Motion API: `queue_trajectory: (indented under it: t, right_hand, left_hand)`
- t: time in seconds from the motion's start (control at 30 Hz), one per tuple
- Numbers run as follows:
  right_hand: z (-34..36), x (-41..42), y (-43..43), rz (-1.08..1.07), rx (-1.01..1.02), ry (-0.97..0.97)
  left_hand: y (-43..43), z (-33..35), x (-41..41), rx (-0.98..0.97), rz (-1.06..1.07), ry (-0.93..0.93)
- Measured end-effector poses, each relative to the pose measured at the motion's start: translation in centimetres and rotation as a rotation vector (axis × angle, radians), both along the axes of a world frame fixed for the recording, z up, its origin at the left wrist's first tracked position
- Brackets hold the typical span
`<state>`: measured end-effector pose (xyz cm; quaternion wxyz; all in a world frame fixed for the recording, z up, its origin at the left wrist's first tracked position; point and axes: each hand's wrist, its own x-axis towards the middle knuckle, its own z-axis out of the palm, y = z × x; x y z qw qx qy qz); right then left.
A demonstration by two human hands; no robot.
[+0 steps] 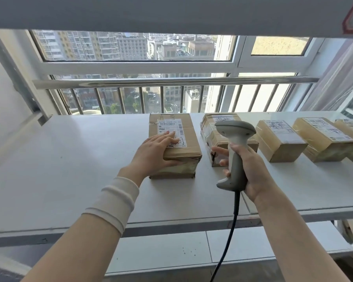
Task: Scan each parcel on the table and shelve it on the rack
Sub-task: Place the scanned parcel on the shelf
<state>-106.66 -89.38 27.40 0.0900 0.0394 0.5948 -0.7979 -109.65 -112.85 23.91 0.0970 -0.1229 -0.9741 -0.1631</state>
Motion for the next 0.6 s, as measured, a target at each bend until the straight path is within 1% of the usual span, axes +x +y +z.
queue_trajectory:
  t: [0.1,0.17,0.2,0.27,0.33,0.37,0.47,0.6]
  right_hand:
    - [0.1,1.0,0.5,-0.001,-0.018,-0.007]
    - [0.1,1.8,0.9,-0.023,-0.001,0.004]
    - [0.0,2.2,1.3,-0.041,0.016,0.012]
    - [-0.2,3.2,2.2,-0.084,0.029,0.016]
    - [-0.8,4.5,3.6,-0.134,0.012,-0.002]
    - [-1.1,5.2,4.6,-0.164,-0.003,-0.016]
    - [-2.1,8.1,8.1,-0.257,-0.08,-0.061]
    - [-2.9,13.0,14.3,-0.395,-0.098,-0.092]
  left_hand:
    - [0.1,0.7,0.6,-0.002,-0.015,-0.049]
    - [0.8,1.4,1.2,0.093,-0.032,-0.014]
    - [1.5,1.7,1.5,0.179,-0.046,0.039]
    - [3.7,2.1,2.5,0.432,-0.087,0.137]
    - [6.8,1.9,3.9,0.669,-0.131,0.149]
    - [8.7,1.6,4.6,0.759,-0.15,0.11]
    - [14.9,0.2,6.5,1.015,-0.214,-0.093]
    - [24.1,-1.2,9.0,1.152,-0.268,-0.311]
